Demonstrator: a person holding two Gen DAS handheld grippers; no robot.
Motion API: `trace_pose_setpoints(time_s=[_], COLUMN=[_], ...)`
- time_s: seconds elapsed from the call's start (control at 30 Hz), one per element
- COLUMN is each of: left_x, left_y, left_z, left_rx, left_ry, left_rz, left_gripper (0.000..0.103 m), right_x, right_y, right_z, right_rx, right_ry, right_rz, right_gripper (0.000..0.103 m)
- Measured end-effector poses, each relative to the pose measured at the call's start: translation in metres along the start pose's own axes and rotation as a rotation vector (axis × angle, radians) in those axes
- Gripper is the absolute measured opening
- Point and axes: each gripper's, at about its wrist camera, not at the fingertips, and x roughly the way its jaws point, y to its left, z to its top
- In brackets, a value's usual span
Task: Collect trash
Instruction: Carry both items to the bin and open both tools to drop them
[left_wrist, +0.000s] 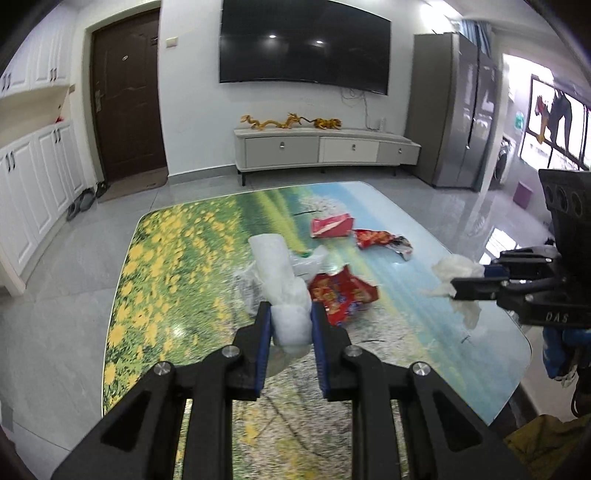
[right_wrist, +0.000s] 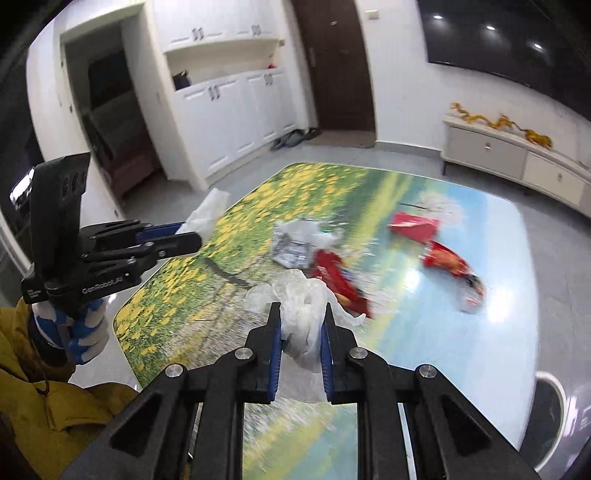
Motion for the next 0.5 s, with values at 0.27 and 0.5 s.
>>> trace_pose_setpoints(time_s=[0.27, 0.5], left_x=[0.01, 0.039], left_y=[-0.054, -0.112], left_z=[0.018, 0.051], left_rx=[0.117, 0.196], left_ry=[0.027, 0.103], left_rz=[-0.002, -0.143], left_gripper=[0.02, 0.02], right_x=[-0.04, -0.084], right_y=[-0.062, -0.132], right_z=[-0.025, -0.057], right_rx=[0.113, 0.268], right_ry=[-0.094, -0.192], right_rz=[-0.066, -0.169], right_gripper=[0.018, 0.018])
